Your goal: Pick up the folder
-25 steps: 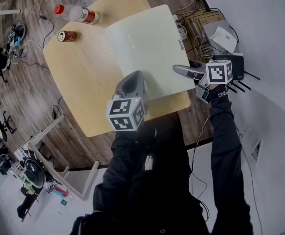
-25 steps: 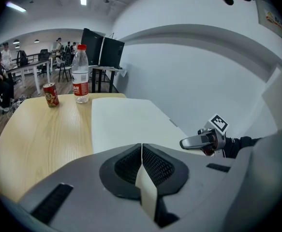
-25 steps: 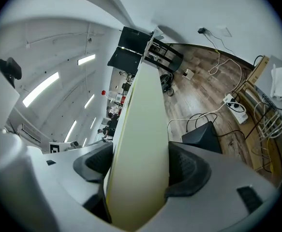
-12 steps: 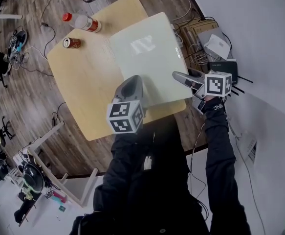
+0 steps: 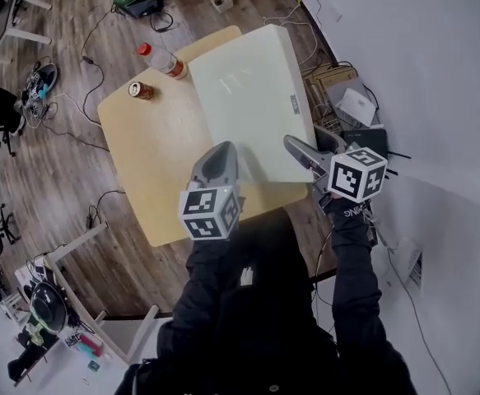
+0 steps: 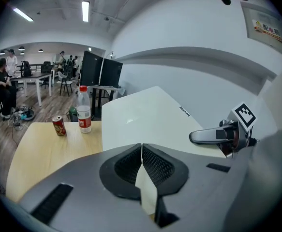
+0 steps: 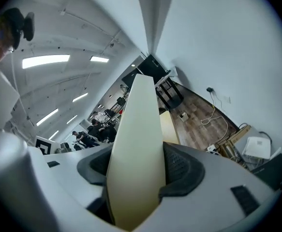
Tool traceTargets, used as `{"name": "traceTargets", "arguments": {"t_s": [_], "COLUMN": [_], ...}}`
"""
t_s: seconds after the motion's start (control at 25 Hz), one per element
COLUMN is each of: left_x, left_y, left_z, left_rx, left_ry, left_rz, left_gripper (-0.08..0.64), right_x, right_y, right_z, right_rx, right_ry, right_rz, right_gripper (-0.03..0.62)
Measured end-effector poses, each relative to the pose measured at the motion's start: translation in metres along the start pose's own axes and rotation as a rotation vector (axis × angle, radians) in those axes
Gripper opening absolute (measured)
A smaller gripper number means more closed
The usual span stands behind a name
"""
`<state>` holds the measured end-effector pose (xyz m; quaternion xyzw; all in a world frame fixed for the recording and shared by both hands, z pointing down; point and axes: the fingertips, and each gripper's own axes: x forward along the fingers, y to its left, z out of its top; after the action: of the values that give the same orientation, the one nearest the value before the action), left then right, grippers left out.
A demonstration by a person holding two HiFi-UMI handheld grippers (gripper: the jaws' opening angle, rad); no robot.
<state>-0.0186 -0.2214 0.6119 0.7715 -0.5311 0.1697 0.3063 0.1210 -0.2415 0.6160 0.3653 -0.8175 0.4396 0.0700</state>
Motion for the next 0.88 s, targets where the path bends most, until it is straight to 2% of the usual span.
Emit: {"name": "traceTargets", "arguments": {"t_s": [0.16,0.36,0.88], "left_x": [-0.031,-0.070,-0.168], "left_y": [-0.004,-0.005,-0.004], "left_z": [0.034,0.071,0.172], "left_rx": [0.012,0.029,0.089], "left_ry": [-0.071,-0.149,-0.365], "left_rz": [0.003,0.010,0.021], "left_gripper": [0.035,0.035,0.035], "right_x": [-0.015,-0.031,-0.072], "right_y": [0.044,0.107,0.246], "right_z": [0.029,0.053,0.110], "right_rx": [-0.134,-0.271,-0.487], "right_ry": [-0.066,-0.142,-0.340], "right_rz": [-0.076,-0.124,-0.160], "right_gripper": [0.291,0.291,0.293]}}
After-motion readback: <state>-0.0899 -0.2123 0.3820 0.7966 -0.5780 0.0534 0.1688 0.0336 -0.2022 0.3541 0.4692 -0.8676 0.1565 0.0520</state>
